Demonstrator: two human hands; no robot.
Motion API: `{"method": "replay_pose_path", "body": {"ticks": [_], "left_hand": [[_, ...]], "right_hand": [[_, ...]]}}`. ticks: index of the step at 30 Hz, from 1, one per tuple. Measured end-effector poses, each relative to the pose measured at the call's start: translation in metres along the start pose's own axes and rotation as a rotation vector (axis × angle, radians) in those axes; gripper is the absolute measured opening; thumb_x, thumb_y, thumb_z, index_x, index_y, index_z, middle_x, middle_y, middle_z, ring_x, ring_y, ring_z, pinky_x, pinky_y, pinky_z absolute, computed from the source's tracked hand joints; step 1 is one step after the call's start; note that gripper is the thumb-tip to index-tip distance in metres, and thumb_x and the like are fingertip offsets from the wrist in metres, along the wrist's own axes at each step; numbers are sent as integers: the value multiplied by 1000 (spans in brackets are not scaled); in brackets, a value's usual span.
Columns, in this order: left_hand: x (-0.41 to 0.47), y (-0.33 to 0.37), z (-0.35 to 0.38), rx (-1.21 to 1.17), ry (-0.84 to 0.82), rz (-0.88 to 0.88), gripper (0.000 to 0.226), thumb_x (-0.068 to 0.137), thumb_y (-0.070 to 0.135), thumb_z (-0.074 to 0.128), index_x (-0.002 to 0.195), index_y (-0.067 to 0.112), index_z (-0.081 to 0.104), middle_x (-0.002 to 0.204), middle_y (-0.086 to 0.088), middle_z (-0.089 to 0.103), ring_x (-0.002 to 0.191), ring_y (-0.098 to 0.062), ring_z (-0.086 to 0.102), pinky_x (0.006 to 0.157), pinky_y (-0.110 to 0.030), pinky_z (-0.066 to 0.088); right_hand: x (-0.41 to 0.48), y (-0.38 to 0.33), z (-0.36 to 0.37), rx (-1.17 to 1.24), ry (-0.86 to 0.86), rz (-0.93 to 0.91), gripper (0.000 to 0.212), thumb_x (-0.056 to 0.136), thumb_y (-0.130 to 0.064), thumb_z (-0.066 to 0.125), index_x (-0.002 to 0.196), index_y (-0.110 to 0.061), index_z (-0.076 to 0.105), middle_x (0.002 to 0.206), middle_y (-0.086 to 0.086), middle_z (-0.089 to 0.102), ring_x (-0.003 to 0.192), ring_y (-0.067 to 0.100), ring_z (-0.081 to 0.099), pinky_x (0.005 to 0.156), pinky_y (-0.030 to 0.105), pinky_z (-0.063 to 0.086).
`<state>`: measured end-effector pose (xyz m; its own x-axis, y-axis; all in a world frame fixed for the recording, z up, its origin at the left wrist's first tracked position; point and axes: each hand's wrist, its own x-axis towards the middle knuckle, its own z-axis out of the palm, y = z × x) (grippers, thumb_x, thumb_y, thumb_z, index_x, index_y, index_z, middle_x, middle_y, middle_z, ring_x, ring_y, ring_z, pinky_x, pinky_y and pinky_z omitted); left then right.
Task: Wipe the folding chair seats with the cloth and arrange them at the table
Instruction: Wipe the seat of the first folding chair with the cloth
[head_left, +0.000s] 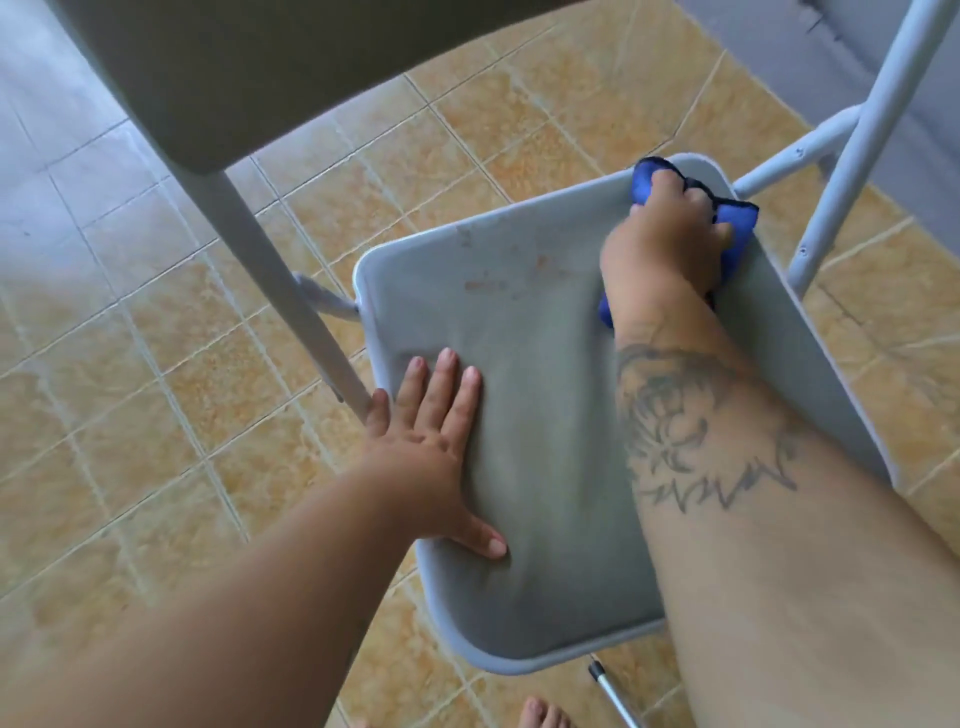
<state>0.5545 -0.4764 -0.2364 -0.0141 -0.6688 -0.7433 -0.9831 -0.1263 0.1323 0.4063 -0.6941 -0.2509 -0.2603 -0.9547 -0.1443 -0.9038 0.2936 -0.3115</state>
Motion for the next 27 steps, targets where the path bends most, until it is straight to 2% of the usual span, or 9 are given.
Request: {"method": "replay_pose_path", "body": {"ticks": [2, 6, 9, 11, 14, 16, 17, 23, 27], "left_hand": [[1, 0, 1, -5, -5, 4, 157, 40, 87, 67, 132, 32, -48, 137, 6, -59, 131, -24, -49, 115, -55, -17], [-1, 1, 0, 3, -22, 6, 156, 41, 87, 67, 125, 32, -53, 135, 5, -60, 130, -25, -50, 114, -55, -18], [-2, 1, -1, 2, -11, 8, 156, 41, 87, 66, 128, 32, -52, 135, 5, -60, 129, -25, -51, 114, -55, -18], [-3, 0, -2, -7, -5, 12, 156, 42, 86, 67, 132, 31, -48, 138, 5, -58, 130, -25, -50, 115, -55, -18], [-3, 1, -2, -8, -18, 15, 155, 44, 86, 67, 133, 31, -48, 138, 4, -58, 130, -25, -50, 114, -54, -19], [-2, 1, -2, -4, -17, 13, 155, 44, 86, 67, 132, 31, -48, 137, 5, -59, 129, -25, -50, 114, -55, -19], [-2, 1, -2, -2, -17, 12, 155, 44, 86, 67, 132, 31, -48, 137, 5, -59, 130, -25, -50, 114, -55, -19], [-3, 1, -1, 9, -22, 14, 156, 43, 86, 68, 132, 30, -48, 137, 3, -58, 129, -26, -50, 114, -56, -18], [-2, 4, -2, 45, -34, 9, 154, 44, 85, 68, 127, 28, -48, 137, 1, -56, 131, -27, -48, 114, -58, -17]], "right_hand": [[9, -43, 11, -17, -71, -75, 39, 94, -19, 40, 132, -27, 46, 144, 6, 42, 127, 36, 37, 88, 44, 38], [-61, -97, 32, -242, -339, -861, 32, 91, -18, 41, 115, -32, 56, 130, 2, 52, 119, 35, 41, 81, 42, 35], [-84, -60, 25, -282, -390, -1155, 32, 94, -25, 41, 119, -37, 55, 133, -3, 49, 115, 32, 42, 82, 44, 38], [-50, -21, 8, -263, -311, -1110, 34, 95, -33, 38, 122, -41, 56, 134, -3, 52, 115, 35, 46, 86, 46, 43], [27, 27, -19, -334, -64, -618, 35, 94, -27, 40, 125, -36, 53, 136, 5, 50, 119, 40, 43, 93, 51, 42], [47, 20, -24, -347, -74, -314, 36, 92, -20, 43, 125, -33, 52, 138, 9, 46, 124, 40, 38, 97, 52, 37], [46, 5, -18, -353, -102, -297, 39, 90, -18, 43, 124, -32, 53, 138, 10, 45, 126, 40, 36, 99, 52, 35], [-58, -96, 37, -255, -313, -923, 38, 88, -15, 40, 112, -37, 58, 127, 2, 52, 120, 34, 39, 96, 49, 35], [-93, -98, 42, -235, -327, -1033, 40, 92, -12, 36, 118, -35, 56, 131, -4, 50, 121, 32, 36, 92, 50, 32]]}}
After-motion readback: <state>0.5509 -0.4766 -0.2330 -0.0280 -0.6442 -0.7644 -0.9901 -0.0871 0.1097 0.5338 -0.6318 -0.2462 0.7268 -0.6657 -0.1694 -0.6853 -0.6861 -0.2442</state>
